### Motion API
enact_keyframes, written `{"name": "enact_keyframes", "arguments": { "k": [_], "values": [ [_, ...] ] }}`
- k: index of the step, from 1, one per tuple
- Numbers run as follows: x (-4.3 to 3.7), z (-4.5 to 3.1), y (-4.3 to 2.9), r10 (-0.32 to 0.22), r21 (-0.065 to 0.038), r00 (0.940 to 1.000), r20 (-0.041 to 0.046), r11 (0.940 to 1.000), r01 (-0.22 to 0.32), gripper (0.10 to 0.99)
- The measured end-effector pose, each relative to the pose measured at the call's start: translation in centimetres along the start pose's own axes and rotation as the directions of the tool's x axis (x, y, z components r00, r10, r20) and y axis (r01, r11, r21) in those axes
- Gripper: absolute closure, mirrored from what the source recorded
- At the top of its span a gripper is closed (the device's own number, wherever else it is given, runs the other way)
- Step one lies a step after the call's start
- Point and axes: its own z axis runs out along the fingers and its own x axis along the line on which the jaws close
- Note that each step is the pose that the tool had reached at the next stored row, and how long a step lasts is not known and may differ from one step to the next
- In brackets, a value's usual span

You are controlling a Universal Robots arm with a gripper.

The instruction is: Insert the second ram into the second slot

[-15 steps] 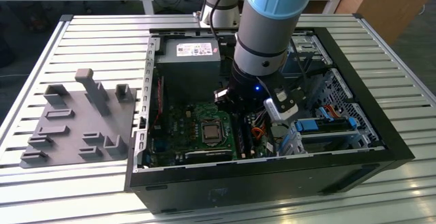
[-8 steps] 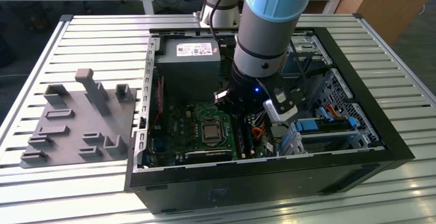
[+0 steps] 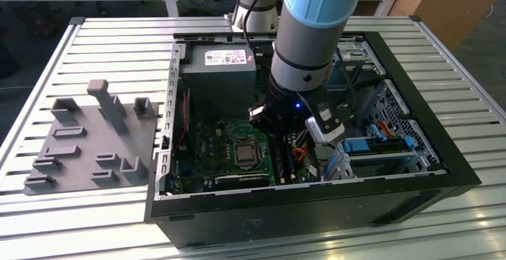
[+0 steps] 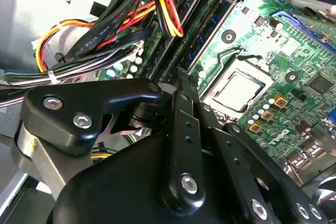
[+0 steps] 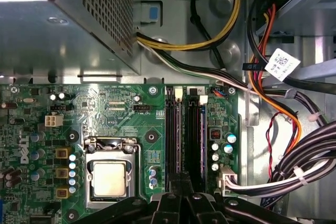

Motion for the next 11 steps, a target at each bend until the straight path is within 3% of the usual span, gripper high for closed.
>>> {"name": "enact_keyframes", "arguments": {
  "k": [11],
  "values": [
    [0.03, 0.40, -0.01, 0.000, -0.001, 1.0000, 0.0014, 1.0000, 0.000, 0.980]
  ]
}}
